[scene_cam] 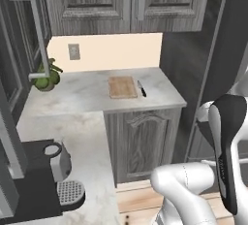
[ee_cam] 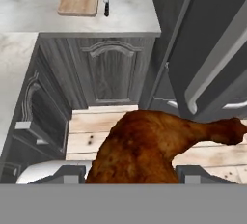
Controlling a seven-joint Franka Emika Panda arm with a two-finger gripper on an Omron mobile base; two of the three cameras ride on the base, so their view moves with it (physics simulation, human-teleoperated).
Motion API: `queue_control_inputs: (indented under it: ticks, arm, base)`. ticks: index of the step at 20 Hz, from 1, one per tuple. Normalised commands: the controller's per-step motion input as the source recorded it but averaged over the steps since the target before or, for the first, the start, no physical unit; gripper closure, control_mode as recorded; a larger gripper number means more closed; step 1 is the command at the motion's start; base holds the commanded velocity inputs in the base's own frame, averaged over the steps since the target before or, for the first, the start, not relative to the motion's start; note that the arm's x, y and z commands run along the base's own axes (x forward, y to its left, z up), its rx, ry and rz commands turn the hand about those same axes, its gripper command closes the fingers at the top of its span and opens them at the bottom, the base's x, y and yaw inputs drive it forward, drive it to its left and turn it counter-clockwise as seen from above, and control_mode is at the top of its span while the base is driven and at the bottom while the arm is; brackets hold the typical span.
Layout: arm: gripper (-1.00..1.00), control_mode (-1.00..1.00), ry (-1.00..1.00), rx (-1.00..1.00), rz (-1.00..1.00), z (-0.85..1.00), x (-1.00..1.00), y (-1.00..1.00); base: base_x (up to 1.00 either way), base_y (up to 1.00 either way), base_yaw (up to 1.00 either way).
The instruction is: Retrieve the chicken drumstick from the fridge and place it on the cutting board.
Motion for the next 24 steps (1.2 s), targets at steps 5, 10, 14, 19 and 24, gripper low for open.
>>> queue_control_inputs:
  ticks: [5,10,14,19,24]
  arm:
    - [1.0,1.0,0.0,0.0,0.0,0.0,0.0,0.0]
    - [1.0,1.0,0.0,0.0,0.0,0.0,0.0,0.0]
    - [1.0,1.0,0.0,0.0,0.0,0.0,0.0,0.0]
    - [1.0,1.0,0.0,0.0,0.0,0.0,0.0,0.0]
    - [1.0,1.0,0.0,0.0,0.0,0.0,0.0,0.0]
  base:
    - [0.43,-0.13,0.0]
    - [0.94,0.08,0.0]
    - [0.63,0.26,0.0]
    - [0.37,0.46,0.0]
    - [0.4,0.51,0.0]
